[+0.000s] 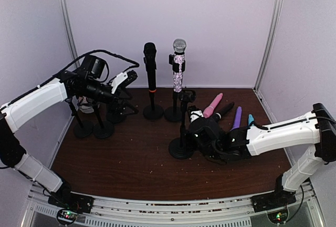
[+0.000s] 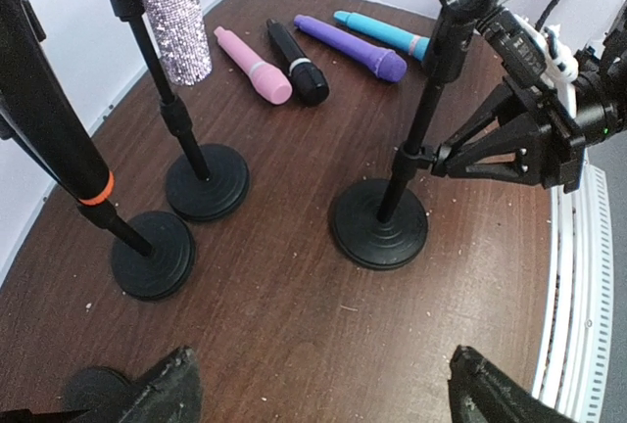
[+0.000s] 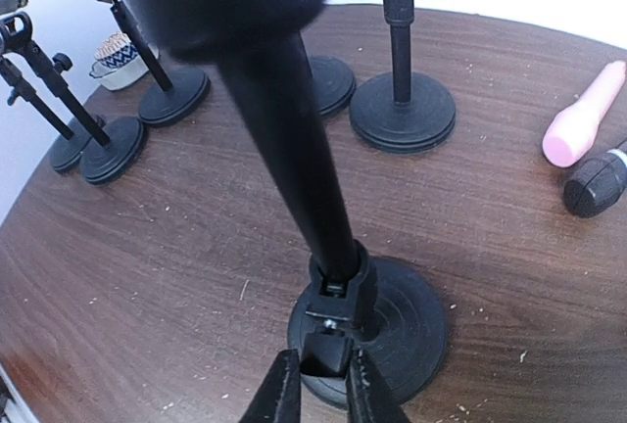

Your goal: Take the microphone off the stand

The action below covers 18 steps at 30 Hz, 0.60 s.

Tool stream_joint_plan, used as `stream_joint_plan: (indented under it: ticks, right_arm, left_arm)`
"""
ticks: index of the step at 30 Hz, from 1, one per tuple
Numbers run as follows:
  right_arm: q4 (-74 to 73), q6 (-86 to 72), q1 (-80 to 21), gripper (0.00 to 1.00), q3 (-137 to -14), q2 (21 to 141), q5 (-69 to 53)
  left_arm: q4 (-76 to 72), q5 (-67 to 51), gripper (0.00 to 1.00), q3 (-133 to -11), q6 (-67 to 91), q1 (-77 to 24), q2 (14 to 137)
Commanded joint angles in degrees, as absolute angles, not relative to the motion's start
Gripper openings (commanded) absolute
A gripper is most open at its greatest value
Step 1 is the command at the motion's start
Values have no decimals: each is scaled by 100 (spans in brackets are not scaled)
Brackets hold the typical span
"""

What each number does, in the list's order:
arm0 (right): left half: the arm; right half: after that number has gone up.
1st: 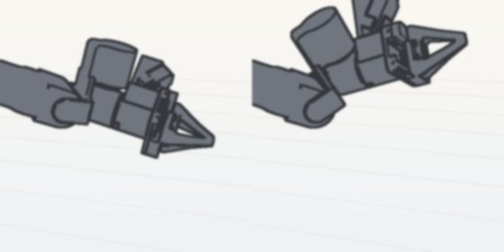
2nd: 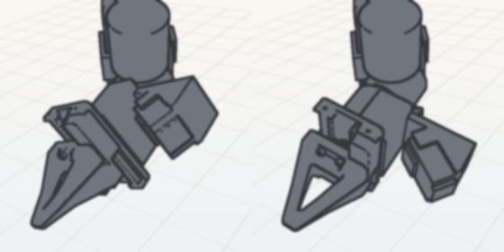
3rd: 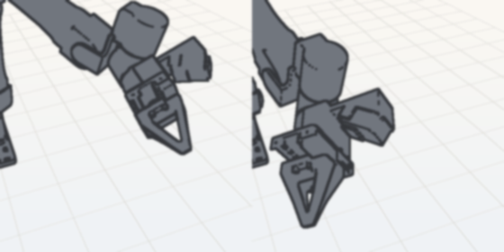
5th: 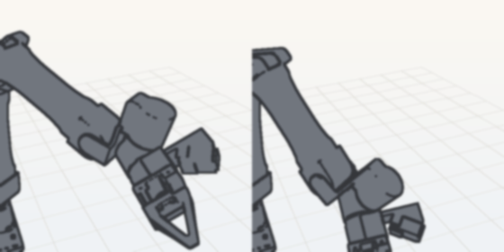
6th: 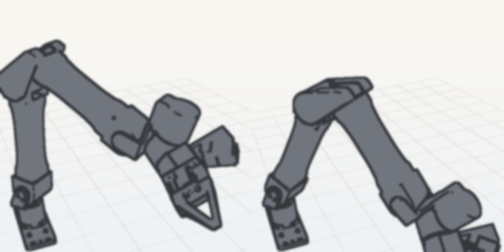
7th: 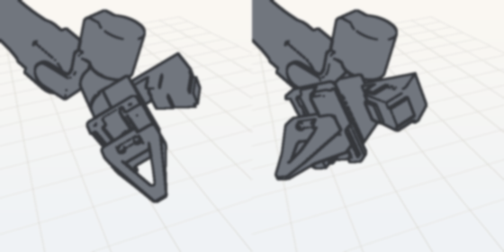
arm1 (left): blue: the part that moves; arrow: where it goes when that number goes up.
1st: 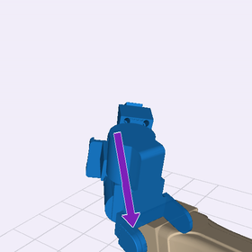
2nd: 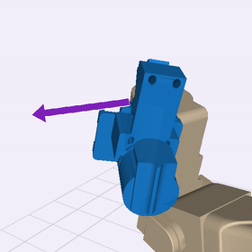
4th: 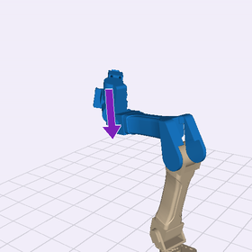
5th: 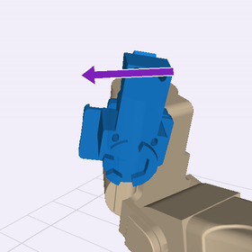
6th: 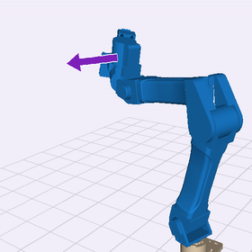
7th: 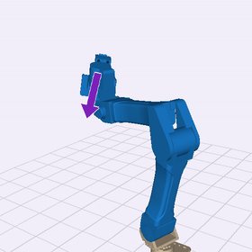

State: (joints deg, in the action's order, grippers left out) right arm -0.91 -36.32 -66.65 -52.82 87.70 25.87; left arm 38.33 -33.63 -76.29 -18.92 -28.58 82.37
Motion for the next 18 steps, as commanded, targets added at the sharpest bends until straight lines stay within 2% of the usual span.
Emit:
stream_joint_plan:
  ticks: [1, 8, 18]
  right_arm:
    - [-296, -3530, -6784, 14, -5493, 8965, 3066]
    - [-316, -3368, -6975, 0, -5516, 9150, 3532]
    - [-895, -2859, -7380, 0, -6020, 9751, 4494]
  left_arm:
    - [3887, -3433, 90, -7680, -1986, -2789, 8078]
    - [3962, -3418, 90, -7729, -1993, -2778, 8102]
    - [3994, -3514, 89, -7939, -1857, -2778, 8307]
